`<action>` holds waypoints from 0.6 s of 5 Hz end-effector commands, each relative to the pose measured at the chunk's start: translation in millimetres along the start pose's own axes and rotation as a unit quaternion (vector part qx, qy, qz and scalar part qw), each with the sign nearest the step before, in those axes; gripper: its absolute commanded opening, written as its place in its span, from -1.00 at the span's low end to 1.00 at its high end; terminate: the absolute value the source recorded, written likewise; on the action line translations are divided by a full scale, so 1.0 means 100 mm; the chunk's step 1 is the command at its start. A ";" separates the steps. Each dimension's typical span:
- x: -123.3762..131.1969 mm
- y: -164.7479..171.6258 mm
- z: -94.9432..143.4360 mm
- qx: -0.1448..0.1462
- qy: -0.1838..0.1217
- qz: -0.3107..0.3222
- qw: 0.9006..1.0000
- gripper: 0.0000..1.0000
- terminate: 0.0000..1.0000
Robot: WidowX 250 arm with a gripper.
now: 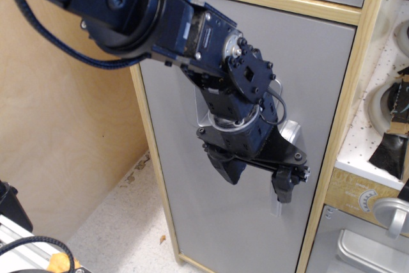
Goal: Open fridge
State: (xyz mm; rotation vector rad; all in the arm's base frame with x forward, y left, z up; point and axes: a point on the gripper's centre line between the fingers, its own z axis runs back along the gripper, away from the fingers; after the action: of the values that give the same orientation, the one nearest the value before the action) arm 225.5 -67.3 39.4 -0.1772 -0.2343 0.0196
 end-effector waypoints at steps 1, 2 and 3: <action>0.00 0.00 0.00 0.000 0.000 0.000 1.000 1.00 -1.00; 0.18 -0.11 -0.06 0.003 -0.017 -0.015 1.000 1.00 -1.00; 0.37 -0.15 -0.14 0.007 -0.016 -0.013 1.000 1.00 -1.00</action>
State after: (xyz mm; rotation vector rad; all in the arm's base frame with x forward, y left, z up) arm 260.4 -80.6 29.1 -0.1473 -0.2397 0.0032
